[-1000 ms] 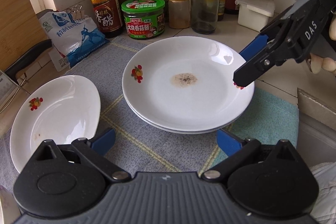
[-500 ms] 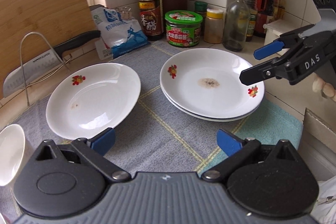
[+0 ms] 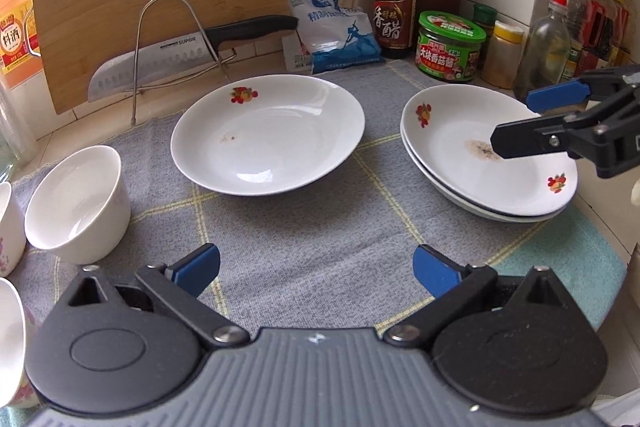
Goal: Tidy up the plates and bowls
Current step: 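Move the right tool toward the deep white plate with fruit decal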
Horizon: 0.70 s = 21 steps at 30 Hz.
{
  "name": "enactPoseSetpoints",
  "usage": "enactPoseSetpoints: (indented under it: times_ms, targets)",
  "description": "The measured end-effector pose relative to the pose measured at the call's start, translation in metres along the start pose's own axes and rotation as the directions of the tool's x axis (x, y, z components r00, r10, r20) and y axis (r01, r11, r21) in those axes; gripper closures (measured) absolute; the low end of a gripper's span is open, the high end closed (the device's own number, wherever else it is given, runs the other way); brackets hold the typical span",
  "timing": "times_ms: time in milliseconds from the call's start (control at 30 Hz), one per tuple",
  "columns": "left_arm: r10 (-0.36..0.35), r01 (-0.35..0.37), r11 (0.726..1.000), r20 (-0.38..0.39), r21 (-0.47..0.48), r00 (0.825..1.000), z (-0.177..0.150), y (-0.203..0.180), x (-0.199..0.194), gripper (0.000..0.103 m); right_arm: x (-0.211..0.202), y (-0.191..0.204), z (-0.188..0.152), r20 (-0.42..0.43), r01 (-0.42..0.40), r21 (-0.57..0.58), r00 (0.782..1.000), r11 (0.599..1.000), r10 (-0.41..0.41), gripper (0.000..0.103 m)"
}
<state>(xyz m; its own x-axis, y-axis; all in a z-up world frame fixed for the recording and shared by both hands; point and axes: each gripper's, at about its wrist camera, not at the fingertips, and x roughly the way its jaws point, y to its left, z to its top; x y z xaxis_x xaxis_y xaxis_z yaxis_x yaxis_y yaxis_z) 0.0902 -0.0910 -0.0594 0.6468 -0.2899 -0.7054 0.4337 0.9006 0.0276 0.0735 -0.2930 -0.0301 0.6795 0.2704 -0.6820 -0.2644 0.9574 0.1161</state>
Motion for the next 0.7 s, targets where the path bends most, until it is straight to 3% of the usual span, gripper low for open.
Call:
enactPoseSetpoints:
  times_ms: [367, 700]
  targets:
    - [-0.056, 0.055, 0.998, 0.025, 0.035, 0.998, 0.003, 0.028, 0.025, 0.001, 0.012, 0.035, 0.007, -0.019, 0.051, -0.029, 0.999, 0.998, -0.051, 0.0]
    - [-0.07, 0.07, 0.998, 0.0, 0.01, 0.998, 0.003, 0.047, 0.059, 0.001, 0.044, 0.05, 0.028, -0.088, -0.011, -0.052, 0.996, 0.999, 0.006, 0.0]
